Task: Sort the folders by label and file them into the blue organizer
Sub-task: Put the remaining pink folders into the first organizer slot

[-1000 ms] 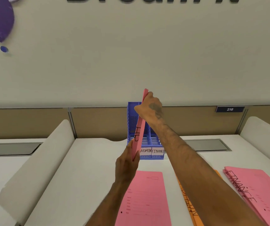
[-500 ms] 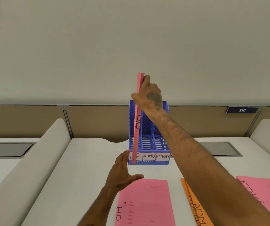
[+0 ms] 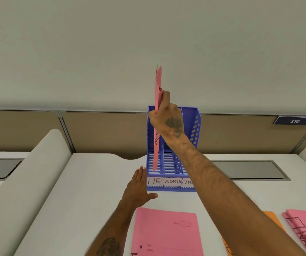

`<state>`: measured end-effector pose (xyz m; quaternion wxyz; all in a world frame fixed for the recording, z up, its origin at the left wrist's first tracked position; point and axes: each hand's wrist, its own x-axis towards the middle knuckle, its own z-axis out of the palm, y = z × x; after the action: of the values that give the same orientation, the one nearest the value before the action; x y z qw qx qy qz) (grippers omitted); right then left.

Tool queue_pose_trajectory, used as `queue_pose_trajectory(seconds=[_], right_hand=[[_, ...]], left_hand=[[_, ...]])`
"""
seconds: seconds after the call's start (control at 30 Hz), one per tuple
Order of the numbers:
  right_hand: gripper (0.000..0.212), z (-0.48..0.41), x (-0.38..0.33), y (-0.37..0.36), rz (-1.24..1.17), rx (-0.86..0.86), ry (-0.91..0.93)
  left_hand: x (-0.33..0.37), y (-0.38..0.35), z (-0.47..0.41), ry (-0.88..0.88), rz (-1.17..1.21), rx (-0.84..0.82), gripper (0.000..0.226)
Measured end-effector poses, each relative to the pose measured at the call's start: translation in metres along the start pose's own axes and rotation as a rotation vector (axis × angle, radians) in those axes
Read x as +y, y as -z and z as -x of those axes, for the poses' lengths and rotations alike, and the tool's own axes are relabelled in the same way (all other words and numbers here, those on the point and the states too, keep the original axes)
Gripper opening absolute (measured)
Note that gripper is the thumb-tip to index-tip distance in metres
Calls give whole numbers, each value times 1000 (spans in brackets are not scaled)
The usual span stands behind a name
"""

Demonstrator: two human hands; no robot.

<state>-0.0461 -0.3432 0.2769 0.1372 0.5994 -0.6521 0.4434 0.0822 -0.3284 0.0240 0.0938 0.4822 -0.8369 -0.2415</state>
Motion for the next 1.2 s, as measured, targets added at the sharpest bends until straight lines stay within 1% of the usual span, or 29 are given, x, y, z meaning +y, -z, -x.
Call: queue_pose_trajectory(seconds=[0.27, 0.47, 0.53, 0.8, 1.03, 1.2], right_hand=[[56, 25, 20, -40, -46, -17, -12], [50, 43, 26, -56, -54, -65, -51], [51, 48, 27, -62, -47, -96, -63], [76, 66, 39, -77, 45, -343, -179], [78, 70, 44, -83, 89, -402, -185], [94, 79, 46, -77, 165, -424, -202]], left_hand=[[-5, -15, -7, 47, -24, -49, 112], [-5, -17, -5, 62, 5, -44, 112], [-6, -17, -5, 68, 1, -49, 113], [-8, -16, -5, 96, -32, -65, 115], [-5, -12, -3, 105, -33, -74, 114], [0, -7, 11, 107, -21, -50, 111]])
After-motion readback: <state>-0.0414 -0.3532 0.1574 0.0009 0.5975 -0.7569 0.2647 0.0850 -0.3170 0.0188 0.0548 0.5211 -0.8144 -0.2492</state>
